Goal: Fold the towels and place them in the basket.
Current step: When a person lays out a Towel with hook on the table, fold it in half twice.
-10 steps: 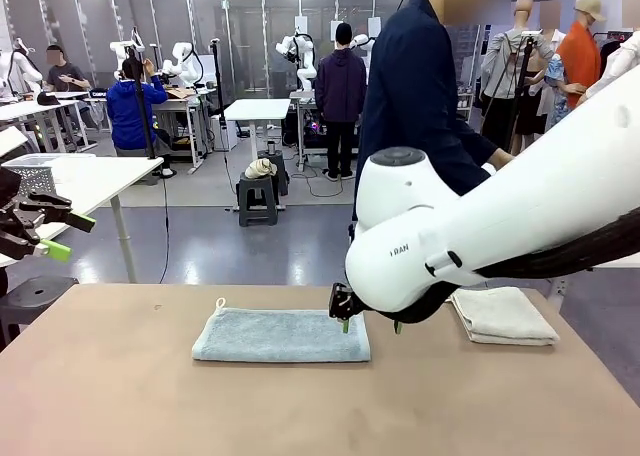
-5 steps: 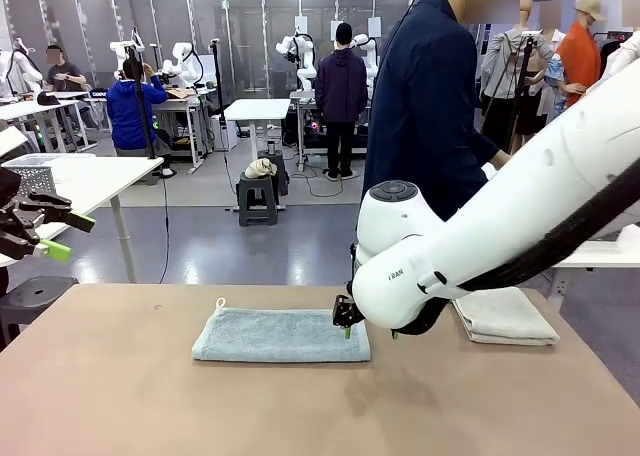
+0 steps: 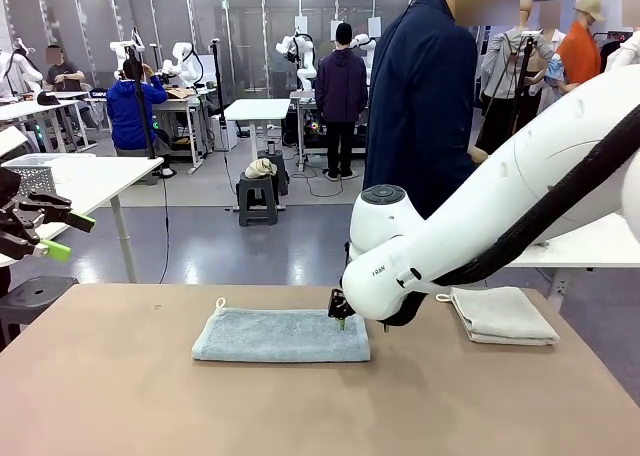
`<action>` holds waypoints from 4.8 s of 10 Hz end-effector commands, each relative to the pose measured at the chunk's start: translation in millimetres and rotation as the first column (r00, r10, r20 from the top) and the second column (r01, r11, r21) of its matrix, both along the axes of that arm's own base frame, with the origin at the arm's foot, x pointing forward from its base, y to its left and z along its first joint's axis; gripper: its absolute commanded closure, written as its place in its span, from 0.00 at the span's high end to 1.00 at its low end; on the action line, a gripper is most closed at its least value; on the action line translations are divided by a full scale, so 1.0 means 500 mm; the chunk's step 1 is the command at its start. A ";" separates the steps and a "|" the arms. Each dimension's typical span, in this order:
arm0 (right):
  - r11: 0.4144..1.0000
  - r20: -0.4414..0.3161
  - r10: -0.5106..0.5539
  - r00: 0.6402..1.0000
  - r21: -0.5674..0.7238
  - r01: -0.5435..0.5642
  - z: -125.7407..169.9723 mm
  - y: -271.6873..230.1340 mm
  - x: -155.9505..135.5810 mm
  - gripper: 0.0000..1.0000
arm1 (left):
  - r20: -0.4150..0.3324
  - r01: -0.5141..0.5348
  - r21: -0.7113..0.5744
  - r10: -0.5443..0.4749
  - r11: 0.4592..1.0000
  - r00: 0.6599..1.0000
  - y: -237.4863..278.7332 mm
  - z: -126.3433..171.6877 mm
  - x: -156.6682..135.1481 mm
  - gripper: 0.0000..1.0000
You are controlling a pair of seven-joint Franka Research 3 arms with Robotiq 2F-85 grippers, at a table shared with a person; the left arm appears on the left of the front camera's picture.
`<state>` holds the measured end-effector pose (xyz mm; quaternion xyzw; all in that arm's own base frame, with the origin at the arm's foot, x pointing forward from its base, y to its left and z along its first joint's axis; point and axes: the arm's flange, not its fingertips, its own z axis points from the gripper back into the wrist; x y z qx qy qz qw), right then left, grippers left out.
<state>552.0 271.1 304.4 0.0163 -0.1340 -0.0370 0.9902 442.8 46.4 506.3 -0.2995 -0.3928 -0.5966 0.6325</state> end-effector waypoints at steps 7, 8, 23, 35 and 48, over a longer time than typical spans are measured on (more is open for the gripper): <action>0.999 -0.002 -0.041 0.999 0.011 0.041 -0.046 0.018 0.044 0.80 | 0.003 -0.001 -0.005 0.001 1.000 1.000 -0.001 0.003 -0.001 1.00; 0.999 -0.002 -0.041 0.999 0.007 0.041 -0.048 0.019 0.044 0.80 | 0.003 -0.001 -0.005 0.001 1.000 1.000 -0.001 0.003 -0.001 1.00; 1.000 -0.042 -0.027 0.999 0.001 0.027 -0.034 -0.033 0.040 0.00 | 0.003 -0.001 -0.005 0.001 1.000 1.000 -0.001 0.003 -0.001 1.00; 0.997 0.026 -0.025 0.999 -0.075 0.027 0.144 -0.082 0.027 0.00 | 0.003 -0.001 -0.005 0.001 1.000 1.000 -0.001 0.003 -0.001 1.00; 0.967 -0.039 -0.248 0.968 -0.075 0.245 0.083 0.372 0.072 0.00 | 0.003 -0.001 -0.005 0.001 1.000 1.000 -0.001 0.003 -0.001 1.00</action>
